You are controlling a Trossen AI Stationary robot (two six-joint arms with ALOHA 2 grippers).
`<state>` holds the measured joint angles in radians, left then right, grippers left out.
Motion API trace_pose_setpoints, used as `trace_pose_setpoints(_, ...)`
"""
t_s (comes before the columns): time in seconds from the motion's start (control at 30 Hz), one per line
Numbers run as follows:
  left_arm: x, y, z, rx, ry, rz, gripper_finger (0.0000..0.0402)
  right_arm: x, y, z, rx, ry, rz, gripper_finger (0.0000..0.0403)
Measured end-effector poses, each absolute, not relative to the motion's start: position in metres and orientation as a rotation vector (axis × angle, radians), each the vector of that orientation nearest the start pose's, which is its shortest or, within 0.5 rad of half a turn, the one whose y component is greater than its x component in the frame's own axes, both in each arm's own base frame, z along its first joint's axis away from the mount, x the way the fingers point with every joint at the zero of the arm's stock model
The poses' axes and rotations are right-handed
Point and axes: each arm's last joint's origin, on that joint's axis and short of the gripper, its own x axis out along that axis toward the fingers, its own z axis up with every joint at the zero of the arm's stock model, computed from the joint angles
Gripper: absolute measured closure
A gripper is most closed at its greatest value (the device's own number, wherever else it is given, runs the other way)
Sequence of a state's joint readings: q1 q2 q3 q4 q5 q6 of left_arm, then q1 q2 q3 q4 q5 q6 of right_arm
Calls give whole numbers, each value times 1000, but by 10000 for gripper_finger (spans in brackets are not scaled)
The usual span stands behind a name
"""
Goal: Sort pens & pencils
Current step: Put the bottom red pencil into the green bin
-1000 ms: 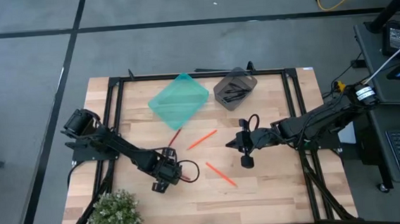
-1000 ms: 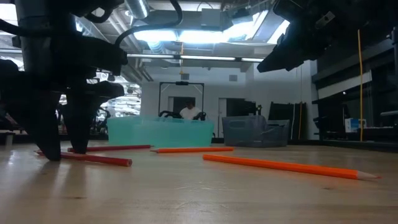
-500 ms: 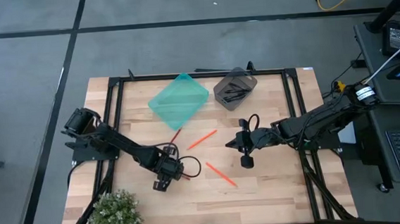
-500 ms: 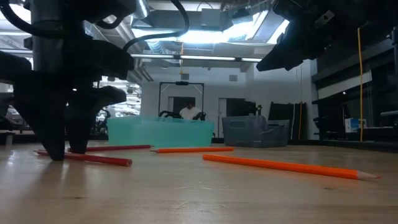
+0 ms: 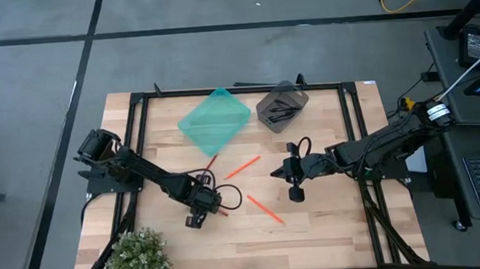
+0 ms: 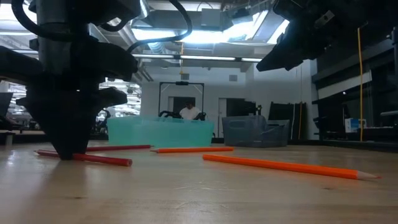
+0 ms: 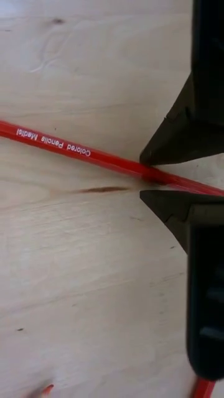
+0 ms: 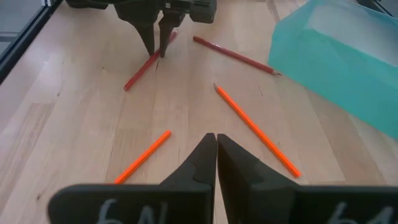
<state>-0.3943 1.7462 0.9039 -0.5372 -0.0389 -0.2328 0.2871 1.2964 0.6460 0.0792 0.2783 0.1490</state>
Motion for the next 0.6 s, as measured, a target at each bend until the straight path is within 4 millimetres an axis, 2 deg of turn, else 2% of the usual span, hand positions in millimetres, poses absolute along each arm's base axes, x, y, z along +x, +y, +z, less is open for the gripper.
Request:
trace_pose_setpoints(0.33, 271, -112, 126, 98, 1364, -137, 383, 252, 66, 205, -12, 548, -33, 386)
trace_pose_setpoints(0.6, 271, -112, 126, 98, 1364, -138, 386, 252, 66, 205, -11, 548, -33, 386)
